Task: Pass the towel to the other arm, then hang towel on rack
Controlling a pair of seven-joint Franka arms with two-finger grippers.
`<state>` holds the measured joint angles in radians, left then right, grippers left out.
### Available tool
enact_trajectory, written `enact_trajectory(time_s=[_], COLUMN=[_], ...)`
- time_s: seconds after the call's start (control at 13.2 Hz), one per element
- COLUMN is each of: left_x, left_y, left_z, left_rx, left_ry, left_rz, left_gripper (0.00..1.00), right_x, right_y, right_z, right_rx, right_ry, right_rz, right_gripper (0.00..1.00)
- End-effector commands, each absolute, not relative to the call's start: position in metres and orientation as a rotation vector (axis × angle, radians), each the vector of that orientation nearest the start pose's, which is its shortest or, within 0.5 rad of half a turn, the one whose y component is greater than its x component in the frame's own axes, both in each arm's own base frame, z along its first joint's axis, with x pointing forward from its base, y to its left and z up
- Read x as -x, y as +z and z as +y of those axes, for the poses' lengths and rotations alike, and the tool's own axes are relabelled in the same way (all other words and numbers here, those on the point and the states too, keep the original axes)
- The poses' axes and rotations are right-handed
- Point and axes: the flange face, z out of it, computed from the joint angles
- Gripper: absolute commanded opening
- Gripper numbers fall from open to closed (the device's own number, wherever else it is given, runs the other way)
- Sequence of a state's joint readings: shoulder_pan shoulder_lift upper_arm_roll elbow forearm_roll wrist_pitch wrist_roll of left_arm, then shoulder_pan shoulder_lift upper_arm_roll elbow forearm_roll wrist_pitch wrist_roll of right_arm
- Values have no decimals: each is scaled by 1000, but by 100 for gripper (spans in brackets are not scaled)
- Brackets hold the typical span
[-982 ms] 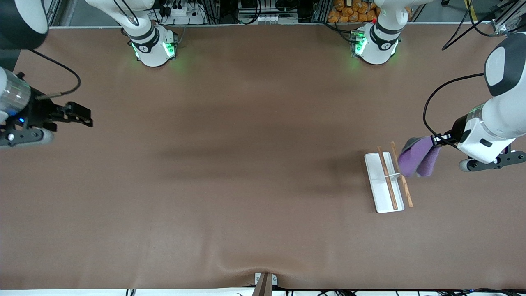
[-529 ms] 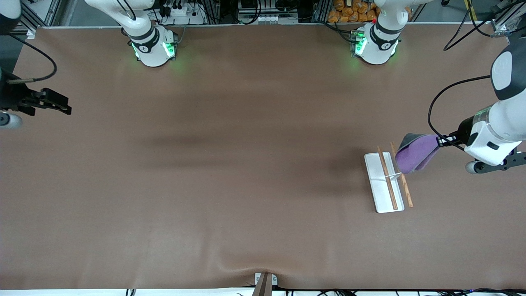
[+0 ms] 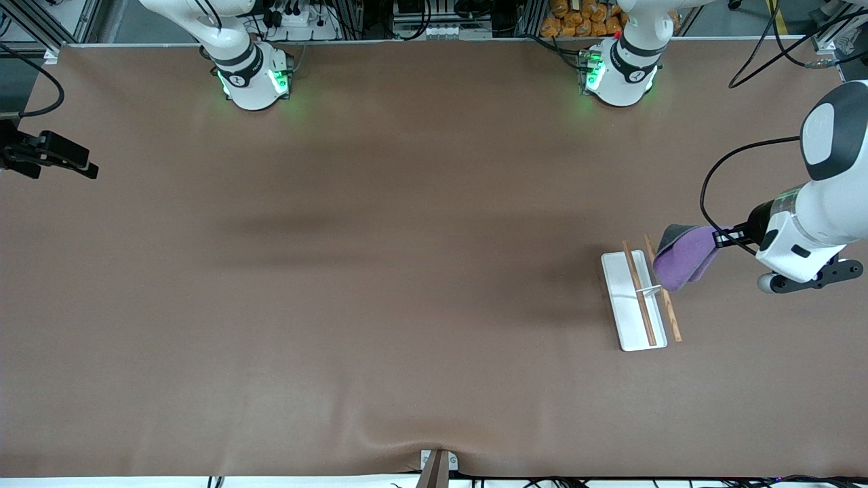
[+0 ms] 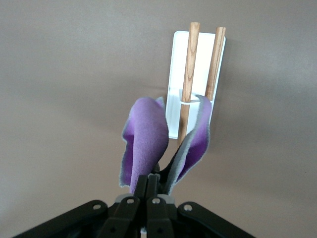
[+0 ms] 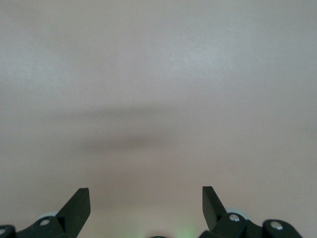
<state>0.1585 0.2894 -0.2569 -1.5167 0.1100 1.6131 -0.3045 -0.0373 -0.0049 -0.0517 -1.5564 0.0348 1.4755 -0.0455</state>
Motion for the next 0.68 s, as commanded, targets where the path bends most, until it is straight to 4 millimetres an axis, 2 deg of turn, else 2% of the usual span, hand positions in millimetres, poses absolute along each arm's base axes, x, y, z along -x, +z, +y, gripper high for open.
enact_trajectory(time_s=[0.0,0.3,0.6], left_x=[-632,-643,-652], left_y=[481,478,470], left_z=[-36,-42,-46], left_rx=[3046,3063,3077], left_ry=[239,204,184], left_rz=[-292,-280,-273], left_gripper=[0,0,0], right_x=[-533,-534,-534], right_y=[633,646,647], right_z=[-42,-42,-43], right_rx=[3098,3118,3115], right_ry=[88,42,51], right_rz=[115,161,148], right_gripper=[100,100,100])
